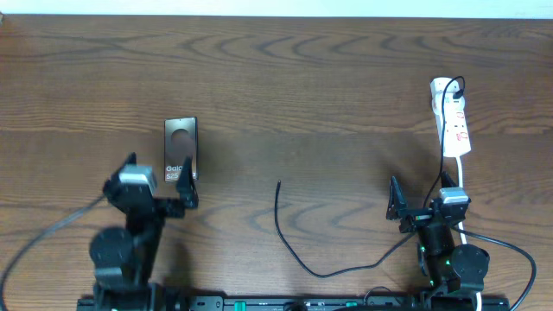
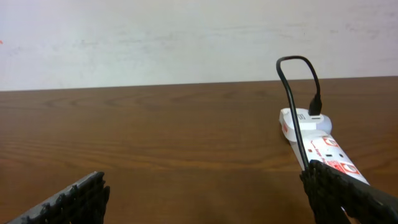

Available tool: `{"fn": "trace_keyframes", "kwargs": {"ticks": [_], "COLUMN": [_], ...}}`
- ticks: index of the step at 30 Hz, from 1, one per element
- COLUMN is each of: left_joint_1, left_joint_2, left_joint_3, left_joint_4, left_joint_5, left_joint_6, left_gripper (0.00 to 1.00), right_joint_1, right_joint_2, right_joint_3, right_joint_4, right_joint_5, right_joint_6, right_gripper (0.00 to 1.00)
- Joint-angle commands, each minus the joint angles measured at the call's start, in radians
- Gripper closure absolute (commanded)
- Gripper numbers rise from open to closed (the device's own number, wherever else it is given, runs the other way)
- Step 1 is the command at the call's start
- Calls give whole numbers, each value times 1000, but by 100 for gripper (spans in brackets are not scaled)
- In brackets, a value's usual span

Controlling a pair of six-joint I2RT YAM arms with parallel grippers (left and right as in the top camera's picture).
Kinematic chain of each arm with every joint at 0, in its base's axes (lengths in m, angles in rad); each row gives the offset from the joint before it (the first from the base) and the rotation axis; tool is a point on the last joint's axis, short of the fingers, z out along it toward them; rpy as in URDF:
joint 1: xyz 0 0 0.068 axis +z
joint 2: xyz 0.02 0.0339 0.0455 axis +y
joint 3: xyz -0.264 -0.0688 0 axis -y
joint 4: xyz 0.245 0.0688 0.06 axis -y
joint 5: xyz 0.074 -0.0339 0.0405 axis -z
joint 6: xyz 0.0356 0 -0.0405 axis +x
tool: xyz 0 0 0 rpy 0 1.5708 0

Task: Plug charger to phone and switch on socket
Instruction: 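Move the left gripper forward over the upright silver phone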

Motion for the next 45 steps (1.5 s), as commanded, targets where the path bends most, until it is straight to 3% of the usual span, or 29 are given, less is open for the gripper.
{"fn": "trace_keyframes", "kwargs": {"ticks": [1,10,14,22,25,27,29,45], "left_joint_1": [-3,-3,-3,-3,-3,-3,-3,-4], "left_joint_2": [183,785,964,1135,1180,1199,1211,1275], "left_joint_3": [168,820,978,982,982,982,982,941], "left_joint_4": [-63,-565,-657,-749,-767,-766,-766,-774], "left_joint_5": [-18,-64,-53,-54,-54,-54,-54,-70], "left_joint_6": [-5,-2,-1,-1,-1,-1,-1,-1], "left_gripper": [2,2,2,2,25,25,2,2], "right_joint_1": [10,10,10,10,10,10,10,10], "right_joint_2": [-6,-6,-6,-6,-6,-6,-6,-6], "right_joint_3": [-2,-2,-2,-2,-2,-2,-2,-2], "right_joint_4": [-5,-5,-5,-5,-5,-5,-5,-5], "right_joint_5": [11,11,11,11,11,11,11,11], "right_joint_6": [-12,-12,-12,-12,-12,-12,-12,-12], "right_gripper": [1,1,1,1,1,1,1,1]}}
